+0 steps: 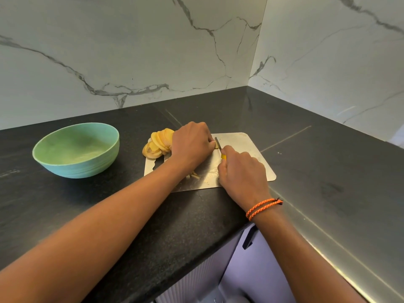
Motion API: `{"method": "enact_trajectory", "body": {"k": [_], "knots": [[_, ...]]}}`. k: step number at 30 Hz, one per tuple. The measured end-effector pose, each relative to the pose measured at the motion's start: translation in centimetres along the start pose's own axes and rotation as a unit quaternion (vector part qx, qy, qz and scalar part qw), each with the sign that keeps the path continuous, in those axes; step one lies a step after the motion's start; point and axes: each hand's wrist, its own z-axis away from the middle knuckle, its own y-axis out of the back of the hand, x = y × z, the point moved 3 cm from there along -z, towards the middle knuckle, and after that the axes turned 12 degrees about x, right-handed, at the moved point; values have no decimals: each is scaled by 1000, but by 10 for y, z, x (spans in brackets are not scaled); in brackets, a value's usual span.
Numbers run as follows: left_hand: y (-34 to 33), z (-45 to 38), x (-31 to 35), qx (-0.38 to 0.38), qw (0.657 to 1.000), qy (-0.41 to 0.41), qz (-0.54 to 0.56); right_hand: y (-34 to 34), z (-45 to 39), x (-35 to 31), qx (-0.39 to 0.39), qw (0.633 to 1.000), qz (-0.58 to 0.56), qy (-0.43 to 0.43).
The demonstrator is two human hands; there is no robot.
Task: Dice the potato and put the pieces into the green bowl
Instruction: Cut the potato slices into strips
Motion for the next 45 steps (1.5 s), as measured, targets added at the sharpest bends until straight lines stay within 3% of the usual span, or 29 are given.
{"method": "enact_trajectory", "body": {"k": [12, 22, 30, 45], "knots": [[2, 7, 1, 13, 1000, 5, 7, 18, 38, -3, -7, 999, -28, -33], [7, 7, 3, 28, 999, -4, 21, 20, 24, 1, 59, 994, -44, -78], [6, 4, 1, 18, 999, 9, 39, 2, -5, -8, 7, 998, 0, -61], [0, 0, -2, -10, 999, 37, 35, 3, -2, -13, -18, 999, -6, -38]]}}
